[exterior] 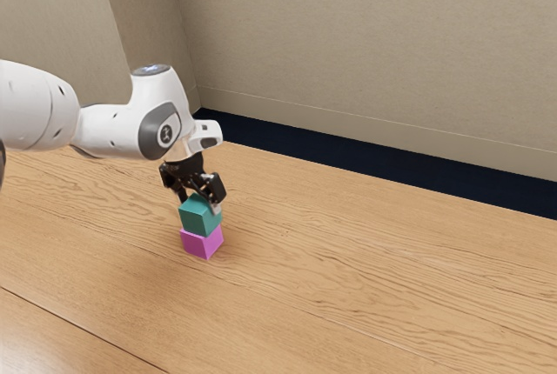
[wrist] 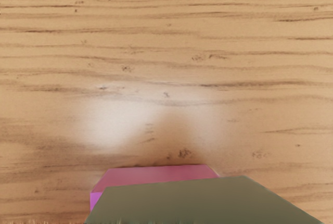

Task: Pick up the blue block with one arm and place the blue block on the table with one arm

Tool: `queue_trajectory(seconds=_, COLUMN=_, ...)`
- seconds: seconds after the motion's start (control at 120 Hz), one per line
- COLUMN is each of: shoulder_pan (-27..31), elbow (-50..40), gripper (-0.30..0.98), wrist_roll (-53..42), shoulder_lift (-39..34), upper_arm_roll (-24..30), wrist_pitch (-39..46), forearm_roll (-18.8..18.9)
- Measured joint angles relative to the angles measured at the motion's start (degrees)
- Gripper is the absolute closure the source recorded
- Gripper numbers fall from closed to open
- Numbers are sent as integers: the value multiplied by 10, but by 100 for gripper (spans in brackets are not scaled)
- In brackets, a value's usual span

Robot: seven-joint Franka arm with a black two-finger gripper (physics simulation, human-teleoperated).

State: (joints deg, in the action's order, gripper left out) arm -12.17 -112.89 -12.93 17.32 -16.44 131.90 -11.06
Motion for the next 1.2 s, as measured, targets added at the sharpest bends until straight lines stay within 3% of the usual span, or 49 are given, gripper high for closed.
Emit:
queue_trajectory(seconds=0.233, shoulder_pan=-1, elbow=-10, gripper=0, wrist_roll=18, shoulder_lift=-1, upper_arm_roll=3, wrist_pitch=0, forearm_roll=1)
queue_trajectory(seconds=0.433, shoulder_pan=-1, elbow=-10, gripper=20, wrist_roll=28, shoulder_lift=-4, upper_arm_roll=4, wrist_pitch=0, forearm_roll=2)
queue_trajectory(seconds=0.725, shoulder_pan=-1, elbow=-10, gripper=30, wrist_roll=44, shoulder_lift=-7, upper_arm_roll=11, wrist_pitch=-1, forearm_roll=4)
queue_trajectory(seconds=0.992, shoulder_pan=-2, elbow=8, gripper=35, wrist_roll=73, shoulder_lift=-4, upper_arm_roll=101, wrist_pitch=0, forearm_roll=14)
queue_trajectory(seconds=1.2, shoulder_pan=-2, elbow=25, gripper=36, wrist_roll=99, shoulder_lift=31, upper_arm_roll=119, wrist_pitch=4, forearm_roll=17)
